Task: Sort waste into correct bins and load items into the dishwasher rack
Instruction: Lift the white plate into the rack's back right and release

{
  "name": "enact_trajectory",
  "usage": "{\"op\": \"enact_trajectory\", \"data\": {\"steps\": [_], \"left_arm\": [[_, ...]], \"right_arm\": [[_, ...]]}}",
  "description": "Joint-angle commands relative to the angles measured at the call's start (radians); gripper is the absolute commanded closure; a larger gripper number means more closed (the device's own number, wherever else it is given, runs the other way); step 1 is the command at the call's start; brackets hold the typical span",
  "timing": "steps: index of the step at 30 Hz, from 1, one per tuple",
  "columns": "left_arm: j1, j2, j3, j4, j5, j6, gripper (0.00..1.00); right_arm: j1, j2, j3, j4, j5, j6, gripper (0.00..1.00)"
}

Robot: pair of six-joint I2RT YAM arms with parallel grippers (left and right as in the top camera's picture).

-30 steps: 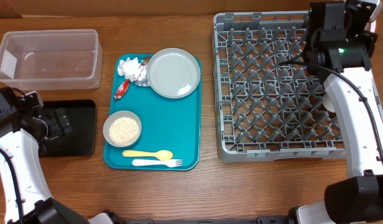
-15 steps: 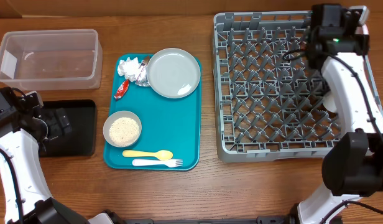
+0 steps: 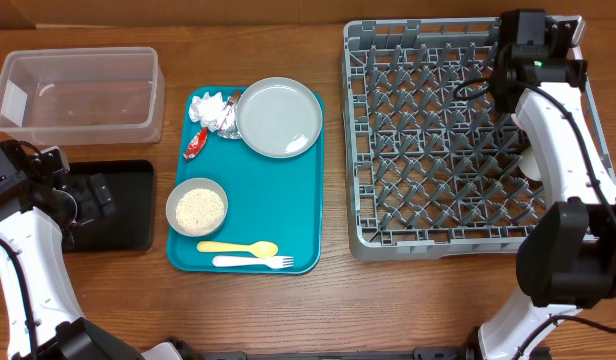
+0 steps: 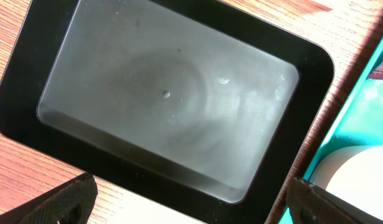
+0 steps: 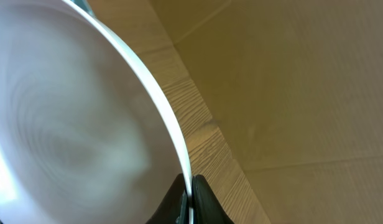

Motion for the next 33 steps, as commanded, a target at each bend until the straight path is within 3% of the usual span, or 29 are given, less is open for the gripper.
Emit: {"op": "enact_trajectory", "data": {"steps": [1,2,3,4,5,15,20,21,23,25,33], "left_arm": [[0.009,0.003,0.023,0.001,0.014,0.016,0.0],[0.009,0.003,0.023,0.001,0.014,0.016,0.0],[0.009,0.003,0.023,0.001,0.014,0.016,0.0],[0.009,0.003,0.023,0.001,0.014,0.016,0.0],[0.009,0.003,0.023,0.001,0.014,0.016,0.0],[0.009,0.003,0.023,0.001,0.014,0.016,0.0],[0.009,0.003,0.023,0.001,0.014,0.016,0.0],[0.009,0.003,0.023,0.001,0.014,0.016,0.0],[0.009,0.003,0.023,0.001,0.014,0.016,0.0],[0.009,0.003,0.023,0.001,0.014,0.016,0.0],[0.009,0.003,0.023,0.001,0.014,0.016,0.0]], "right_arm": [[0.011,0.018,0.024,0.003,0.006,0.003,0.96],[0.028,0.015,0.024,0.003,0.011,0.003,0.96],[0.045,0.012,0.024,-0.011,0.01,0.003,0.73],[0.057,0.011,0.024,-0.018,0.011,0.003,0.43],[0.075,0.008,0.024,-0.026,0.011,0.003,0.36],[0.294,-0.119,0.025,-0.093,-0.052,0.061,0.33],[0.364,-0.153,0.025,-0.177,-0.495,0.164,0.34],[0.374,-0.153,0.024,-0.192,-0.707,0.208,0.42],[0.38,-0.149,0.024,-0.185,-0.941,0.253,0.5],[0.393,-0.134,0.024,-0.153,-1.115,0.261,0.51],[0.539,-0.024,0.024,-0.105,-1.143,0.305,0.53]]}}
